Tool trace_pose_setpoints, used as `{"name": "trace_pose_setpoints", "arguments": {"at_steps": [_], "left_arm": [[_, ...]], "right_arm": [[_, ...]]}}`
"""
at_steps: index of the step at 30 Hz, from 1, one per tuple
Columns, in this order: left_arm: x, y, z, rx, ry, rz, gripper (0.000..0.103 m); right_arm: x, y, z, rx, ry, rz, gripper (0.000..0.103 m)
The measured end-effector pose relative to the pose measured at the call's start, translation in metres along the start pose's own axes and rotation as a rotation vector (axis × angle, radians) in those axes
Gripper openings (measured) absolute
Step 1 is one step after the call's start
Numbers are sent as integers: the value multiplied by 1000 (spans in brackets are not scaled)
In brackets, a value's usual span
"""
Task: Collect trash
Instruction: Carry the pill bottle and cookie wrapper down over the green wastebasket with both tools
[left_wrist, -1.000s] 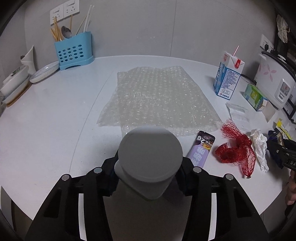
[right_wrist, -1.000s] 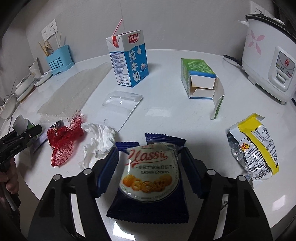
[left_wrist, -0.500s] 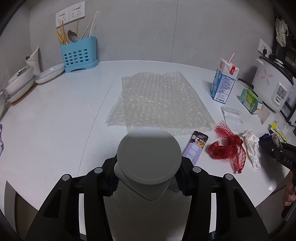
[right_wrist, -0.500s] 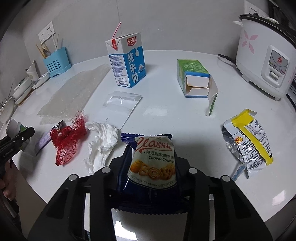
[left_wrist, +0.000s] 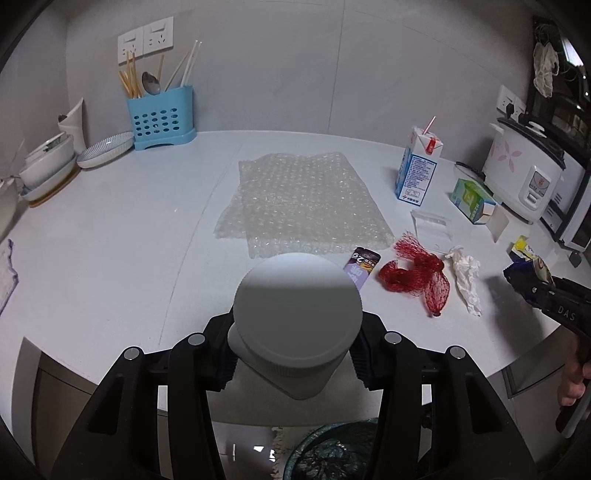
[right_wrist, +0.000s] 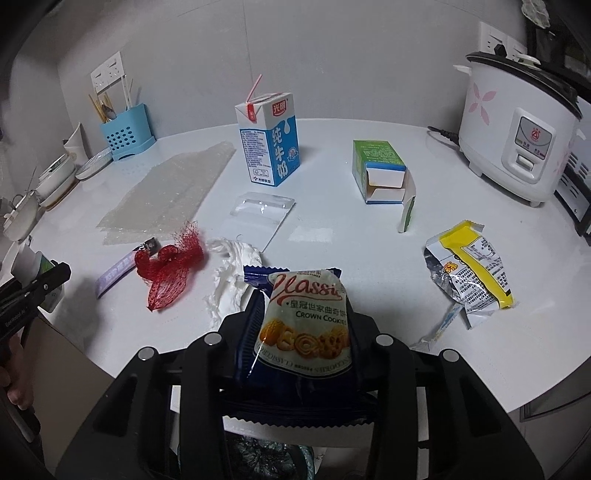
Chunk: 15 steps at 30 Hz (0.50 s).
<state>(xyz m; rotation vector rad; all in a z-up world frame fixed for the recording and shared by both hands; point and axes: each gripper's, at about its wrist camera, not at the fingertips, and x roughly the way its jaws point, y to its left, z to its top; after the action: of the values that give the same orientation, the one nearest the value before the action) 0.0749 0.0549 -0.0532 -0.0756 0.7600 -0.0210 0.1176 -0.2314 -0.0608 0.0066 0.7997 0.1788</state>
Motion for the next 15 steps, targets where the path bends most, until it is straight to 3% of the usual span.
{"name": "trace_pose_setpoints", "arguments": {"at_steps": [15], "left_arm": [[-63,-23,-55,-11,-74,-34,48]], "right_arm": [[-69,22,-55,-33,-132,33,38]]}}
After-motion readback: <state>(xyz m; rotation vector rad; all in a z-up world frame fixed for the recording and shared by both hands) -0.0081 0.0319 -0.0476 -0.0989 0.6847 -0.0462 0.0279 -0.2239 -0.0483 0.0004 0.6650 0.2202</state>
